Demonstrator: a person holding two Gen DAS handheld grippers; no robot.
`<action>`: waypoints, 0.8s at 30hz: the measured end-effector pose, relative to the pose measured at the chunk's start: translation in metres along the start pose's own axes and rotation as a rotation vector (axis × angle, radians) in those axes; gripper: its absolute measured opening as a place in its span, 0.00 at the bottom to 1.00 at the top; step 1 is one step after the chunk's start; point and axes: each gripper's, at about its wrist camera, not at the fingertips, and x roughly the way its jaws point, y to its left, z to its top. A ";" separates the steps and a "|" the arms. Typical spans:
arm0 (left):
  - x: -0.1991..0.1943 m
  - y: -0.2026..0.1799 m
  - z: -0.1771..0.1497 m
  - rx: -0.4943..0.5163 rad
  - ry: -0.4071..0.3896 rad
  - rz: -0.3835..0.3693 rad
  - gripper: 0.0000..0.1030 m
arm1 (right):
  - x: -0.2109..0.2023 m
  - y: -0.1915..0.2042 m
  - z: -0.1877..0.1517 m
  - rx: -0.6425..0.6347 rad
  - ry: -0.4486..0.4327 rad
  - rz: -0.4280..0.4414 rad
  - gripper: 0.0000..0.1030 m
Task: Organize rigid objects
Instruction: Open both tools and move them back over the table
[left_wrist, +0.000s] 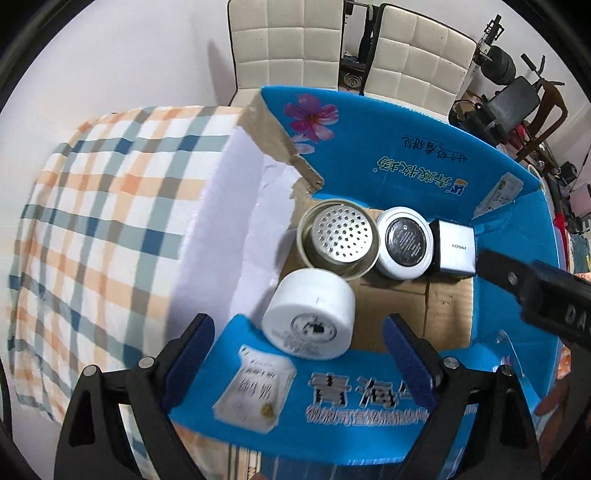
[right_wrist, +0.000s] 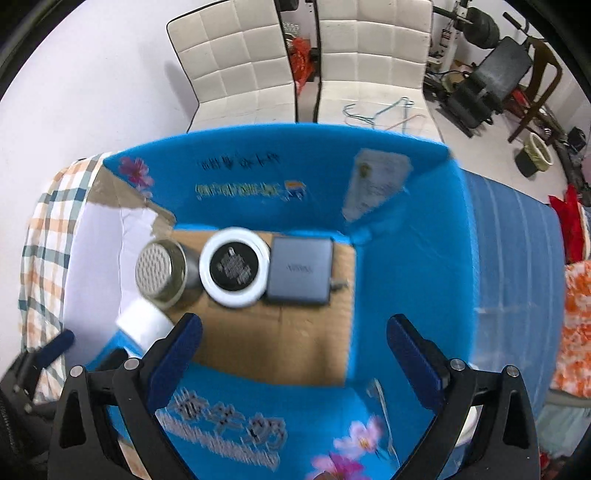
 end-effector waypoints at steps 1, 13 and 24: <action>-0.003 0.001 -0.002 0.001 -0.004 0.005 0.91 | -0.005 -0.001 -0.007 0.001 0.002 -0.003 0.99; -0.079 -0.015 -0.025 0.056 -0.094 0.048 0.91 | -0.086 -0.005 -0.074 0.016 -0.076 0.013 0.99; -0.153 -0.054 -0.050 0.117 -0.193 -0.013 0.90 | -0.165 -0.063 -0.130 0.156 -0.170 0.073 0.99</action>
